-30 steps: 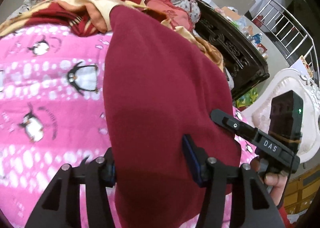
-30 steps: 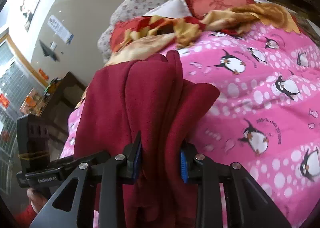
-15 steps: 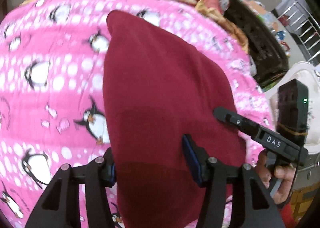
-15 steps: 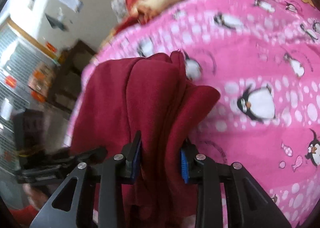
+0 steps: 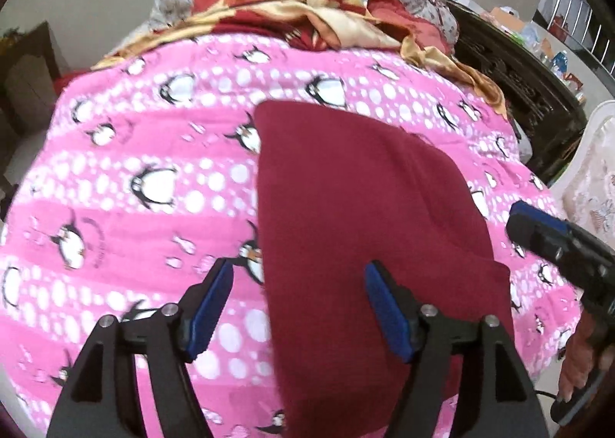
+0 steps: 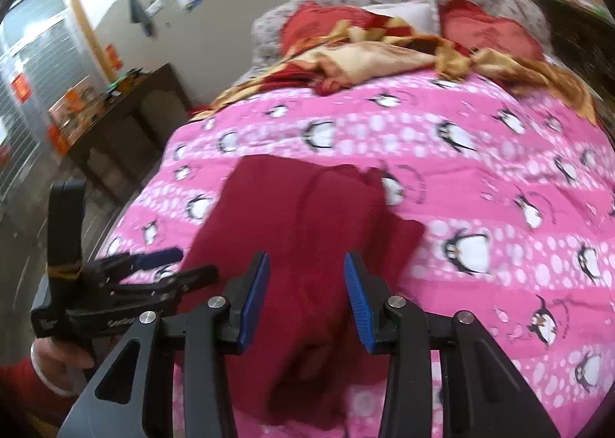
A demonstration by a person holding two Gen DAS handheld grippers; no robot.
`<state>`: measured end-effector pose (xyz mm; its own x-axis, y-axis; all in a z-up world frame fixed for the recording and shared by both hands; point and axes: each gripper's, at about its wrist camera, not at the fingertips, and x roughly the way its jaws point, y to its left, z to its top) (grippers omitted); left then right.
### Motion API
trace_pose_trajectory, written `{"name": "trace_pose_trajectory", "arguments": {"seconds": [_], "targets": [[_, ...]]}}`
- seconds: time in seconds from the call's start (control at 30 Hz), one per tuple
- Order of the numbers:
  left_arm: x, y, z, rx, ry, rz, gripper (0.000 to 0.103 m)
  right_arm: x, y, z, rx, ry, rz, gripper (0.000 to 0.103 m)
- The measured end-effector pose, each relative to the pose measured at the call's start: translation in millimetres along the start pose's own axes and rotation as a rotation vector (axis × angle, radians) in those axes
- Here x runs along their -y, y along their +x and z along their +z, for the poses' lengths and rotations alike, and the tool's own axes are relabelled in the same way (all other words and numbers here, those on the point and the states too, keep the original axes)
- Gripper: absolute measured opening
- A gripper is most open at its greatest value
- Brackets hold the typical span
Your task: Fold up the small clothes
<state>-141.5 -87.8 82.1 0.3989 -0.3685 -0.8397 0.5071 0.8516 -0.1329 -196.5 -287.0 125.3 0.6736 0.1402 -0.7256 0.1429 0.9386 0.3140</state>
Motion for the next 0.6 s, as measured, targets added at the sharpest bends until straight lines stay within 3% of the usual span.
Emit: {"name": "trace_pose_trajectory", "arguments": {"seconds": [0.23,0.4,0.6], "targets": [[-9,-6,-1,0.016,-0.009,0.038,0.077,-25,25,-9,-0.042,-0.086,-0.034,0.050],[-9,-11,-3,0.031,-0.004,0.055,0.077,-16,51,-21,-0.133,-0.140,-0.188,0.046],[-6,-17,-4,0.063,0.007,0.068,0.077,-5,55,-38,-0.125,-0.114,-0.192,0.046]]}}
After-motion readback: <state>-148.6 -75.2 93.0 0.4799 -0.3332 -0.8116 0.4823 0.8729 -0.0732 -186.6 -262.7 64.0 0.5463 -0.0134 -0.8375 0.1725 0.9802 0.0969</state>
